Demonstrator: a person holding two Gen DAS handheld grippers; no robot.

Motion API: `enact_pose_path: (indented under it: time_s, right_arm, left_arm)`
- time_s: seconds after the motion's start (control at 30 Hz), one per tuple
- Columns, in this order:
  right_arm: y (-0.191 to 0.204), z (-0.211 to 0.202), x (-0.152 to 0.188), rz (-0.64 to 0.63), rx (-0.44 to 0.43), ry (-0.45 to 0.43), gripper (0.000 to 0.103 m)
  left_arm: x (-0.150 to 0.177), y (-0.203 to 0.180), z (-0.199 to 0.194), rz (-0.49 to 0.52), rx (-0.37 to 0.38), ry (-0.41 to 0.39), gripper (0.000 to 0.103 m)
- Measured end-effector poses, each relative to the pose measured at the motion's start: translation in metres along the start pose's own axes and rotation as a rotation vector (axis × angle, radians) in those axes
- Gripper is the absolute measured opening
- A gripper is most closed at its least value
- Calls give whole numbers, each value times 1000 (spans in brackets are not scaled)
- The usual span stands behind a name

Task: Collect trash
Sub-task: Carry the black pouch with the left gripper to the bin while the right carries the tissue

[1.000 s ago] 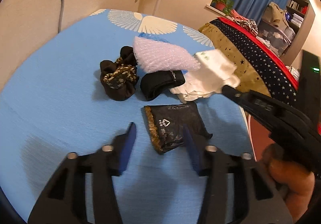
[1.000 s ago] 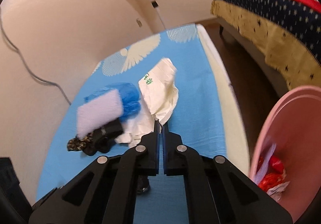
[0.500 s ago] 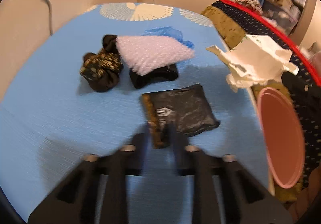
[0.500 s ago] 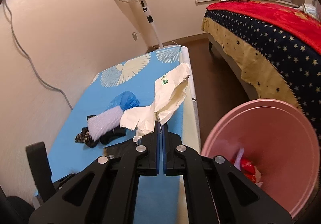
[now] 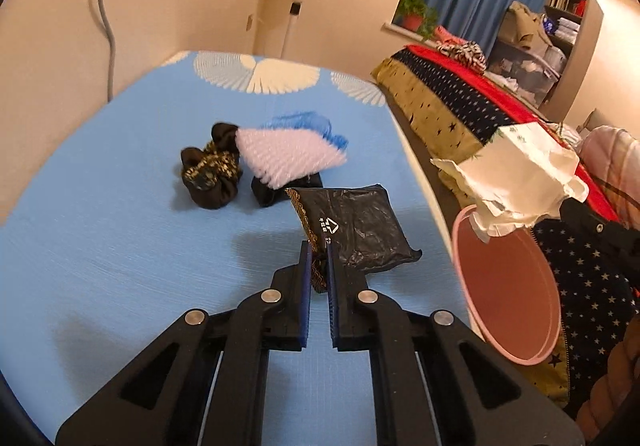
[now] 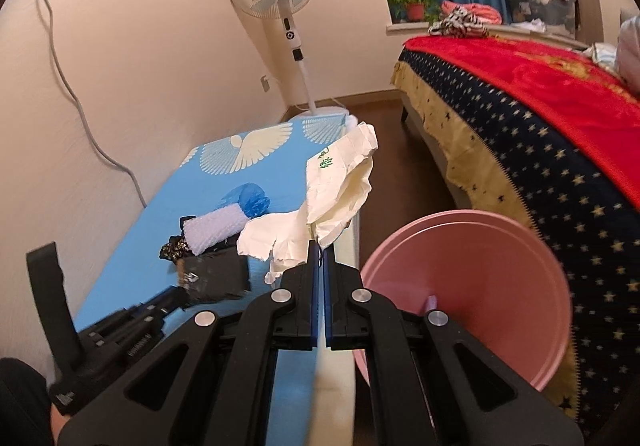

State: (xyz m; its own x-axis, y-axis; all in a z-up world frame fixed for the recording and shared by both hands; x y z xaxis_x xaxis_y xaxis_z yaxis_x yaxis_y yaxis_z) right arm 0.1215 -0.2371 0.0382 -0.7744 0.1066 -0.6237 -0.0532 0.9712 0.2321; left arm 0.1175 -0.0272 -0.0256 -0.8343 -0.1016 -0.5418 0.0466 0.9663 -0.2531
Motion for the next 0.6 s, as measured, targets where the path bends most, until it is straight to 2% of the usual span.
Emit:
enact_pose_path:
  time_s: [0.3, 0.6]
  right_arm:
    - [-1, -38, 19, -5, 38, -41, 2]
    - [-2, -67, 31, -5, 54, -78, 2]
  left_arm:
    - [14, -9, -35, 33, -3, -44, 7]
    - [27, -22, -54, 76, 5, -71, 7]
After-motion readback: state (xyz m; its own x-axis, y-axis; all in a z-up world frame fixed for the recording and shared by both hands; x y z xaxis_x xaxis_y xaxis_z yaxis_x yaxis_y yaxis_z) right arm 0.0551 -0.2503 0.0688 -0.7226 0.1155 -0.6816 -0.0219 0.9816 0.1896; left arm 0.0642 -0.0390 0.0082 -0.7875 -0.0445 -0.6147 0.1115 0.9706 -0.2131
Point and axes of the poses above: each gripper's, at about its wrist camera, not at the fingertips, and z roughly the way its jaws point, y to its left, x to its underside, the point moved 2 cm from there along z, roughly the way its jaws point, and after that the axes turned 14 degrees about y, right-handed, at the moved point
